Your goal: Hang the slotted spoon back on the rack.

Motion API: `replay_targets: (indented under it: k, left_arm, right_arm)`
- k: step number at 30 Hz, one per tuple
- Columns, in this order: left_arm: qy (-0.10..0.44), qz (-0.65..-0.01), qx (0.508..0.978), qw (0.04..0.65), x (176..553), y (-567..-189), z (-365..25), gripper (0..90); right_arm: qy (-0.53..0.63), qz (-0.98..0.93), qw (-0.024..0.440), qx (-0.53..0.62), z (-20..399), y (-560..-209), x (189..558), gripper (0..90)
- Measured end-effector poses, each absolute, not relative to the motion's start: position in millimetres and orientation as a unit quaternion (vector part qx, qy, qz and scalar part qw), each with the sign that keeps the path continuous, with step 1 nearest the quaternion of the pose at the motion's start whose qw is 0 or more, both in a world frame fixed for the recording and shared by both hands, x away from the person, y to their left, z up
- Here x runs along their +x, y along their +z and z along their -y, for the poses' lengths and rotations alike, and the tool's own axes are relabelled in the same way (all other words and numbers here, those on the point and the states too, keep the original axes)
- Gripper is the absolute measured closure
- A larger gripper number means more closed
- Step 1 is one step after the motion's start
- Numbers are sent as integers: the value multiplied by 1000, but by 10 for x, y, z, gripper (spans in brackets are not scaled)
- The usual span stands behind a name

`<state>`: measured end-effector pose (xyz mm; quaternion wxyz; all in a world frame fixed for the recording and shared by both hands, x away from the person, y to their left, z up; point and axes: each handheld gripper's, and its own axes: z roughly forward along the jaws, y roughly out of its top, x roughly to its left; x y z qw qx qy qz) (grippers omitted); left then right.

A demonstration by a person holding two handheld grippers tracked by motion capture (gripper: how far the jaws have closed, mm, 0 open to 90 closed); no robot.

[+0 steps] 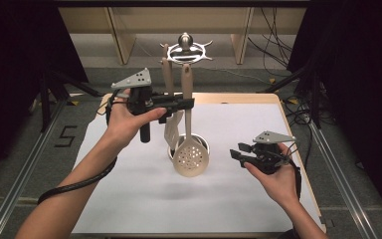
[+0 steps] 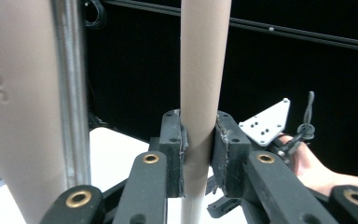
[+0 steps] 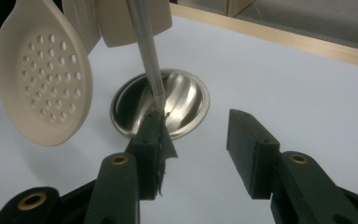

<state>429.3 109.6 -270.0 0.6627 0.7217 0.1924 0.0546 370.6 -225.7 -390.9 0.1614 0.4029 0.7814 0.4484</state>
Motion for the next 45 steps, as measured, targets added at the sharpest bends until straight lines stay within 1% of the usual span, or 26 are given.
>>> replay_targets:
  k: [2,3,8,10,12,13,16,18,20,21,23,27,29,32,33,35,36,39,40,41,45]
  left_arm:
    - [58,-195,721,662,4304,-2709,-1091,748]
    - [62,-195,721,662,4305,-2711,-1087,747]
    - [83,-207,721,656,4303,-2718,-1071,737]
    - [95,-213,720,653,4289,-2716,-1069,732]
    - [103,-223,720,649,4270,-2722,-1070,725]
    - [105,-226,720,648,4261,-2730,-1075,718]
    - [119,-228,715,650,4207,-2758,-1109,671]
    - [135,-231,710,651,4147,-2778,-1147,622]
    - [155,-233,708,648,4078,-2801,-1200,580]
    - [160,-231,705,651,4045,-2817,-1230,563]
    - [175,-232,703,649,3969,-2858,-1301,539]
    - [198,-233,703,642,3827,-2999,-1451,525]
    - [212,-242,702,636,3762,-3099,-1541,518]
    - [237,-255,700,624,3690,-3275,-1668,510]
    - [244,-258,701,619,3674,-3335,-1709,508]
    - [248,-269,699,614,3650,-3449,-1795,506]
    - [251,-273,699,611,3642,-3502,-1839,505]
    - [259,-289,695,605,3622,-3657,-1962,502]
    - [260,-293,695,604,3616,-3703,-1995,501]
    - [262,-296,695,601,3606,-3748,-2024,501]
    - [258,-308,698,593,3584,-3895,-2103,497]
  right_arm:
    - [446,-785,168,396,2275,-3907,3715,578]
    - [450,-780,162,403,2261,-3919,3708,579]
    - [448,-781,167,402,2273,-3926,3711,577]
    - [448,-779,161,408,2270,-3916,3701,575]
    - [446,-783,172,397,2287,-3916,3716,575]
    - [449,-782,167,399,2282,-3919,3715,574]
    - [446,-783,172,398,2291,-3921,3712,570]
    - [446,-779,156,412,2279,-3928,3695,570]
    - [447,-778,160,412,2288,-3931,3702,567]
    - [445,-778,155,415,2291,-3931,3698,566]
    - [447,-780,172,402,2316,-3939,3724,559]
    - [444,-775,169,417,2329,-3943,3712,551]
    - [452,-772,181,409,2341,-3966,3736,548]
    - [445,-772,159,426,2360,-3964,3722,545]
    - [443,-774,174,417,2385,-3976,3740,544]
    - [447,-769,164,427,2395,-3988,3742,543]
    - [444,-773,171,419,2417,-3995,3757,542]
    - [440,-768,155,439,2425,-4001,3737,540]
    - [449,-764,174,430,2435,-4025,3761,539]
    - [444,-765,162,438,2437,-4019,3750,538]
    - [447,-764,176,431,2462,-4043,3776,534]
